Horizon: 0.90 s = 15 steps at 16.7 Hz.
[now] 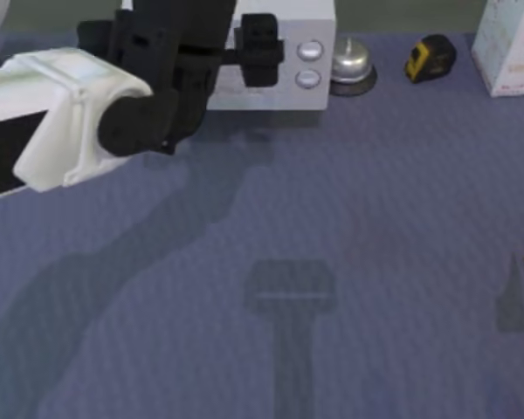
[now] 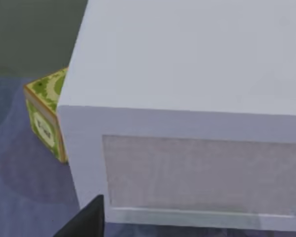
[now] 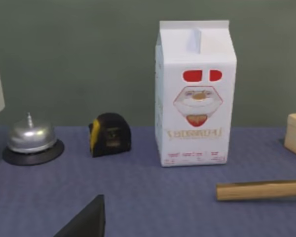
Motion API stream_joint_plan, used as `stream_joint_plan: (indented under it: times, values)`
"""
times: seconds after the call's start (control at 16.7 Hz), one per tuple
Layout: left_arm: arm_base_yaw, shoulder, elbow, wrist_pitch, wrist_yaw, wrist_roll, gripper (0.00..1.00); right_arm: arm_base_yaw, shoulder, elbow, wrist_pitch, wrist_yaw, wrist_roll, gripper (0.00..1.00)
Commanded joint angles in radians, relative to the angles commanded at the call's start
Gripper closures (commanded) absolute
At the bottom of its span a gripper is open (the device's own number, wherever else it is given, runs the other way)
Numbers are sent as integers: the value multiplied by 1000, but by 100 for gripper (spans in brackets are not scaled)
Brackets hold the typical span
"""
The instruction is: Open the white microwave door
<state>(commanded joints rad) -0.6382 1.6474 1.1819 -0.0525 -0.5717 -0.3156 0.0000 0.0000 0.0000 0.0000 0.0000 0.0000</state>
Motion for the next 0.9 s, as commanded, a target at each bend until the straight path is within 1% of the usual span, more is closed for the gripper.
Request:
stream_joint_plan:
  times: [0.18,0.36,0.66,0.9]
  values:
    - [-73,173,139,-1,-65,-38,0,0,0,0,0,0,0,0]
    - [-114,276,222,1,-102,-61,0,0,0,0,0,0,0,0]
    - [-122,295,237,2,-109,-66,0,0,0,0,0,0,0,0]
    - [-102,334,273,15,-92,-52,0,0,0,0,0,0,0,0]
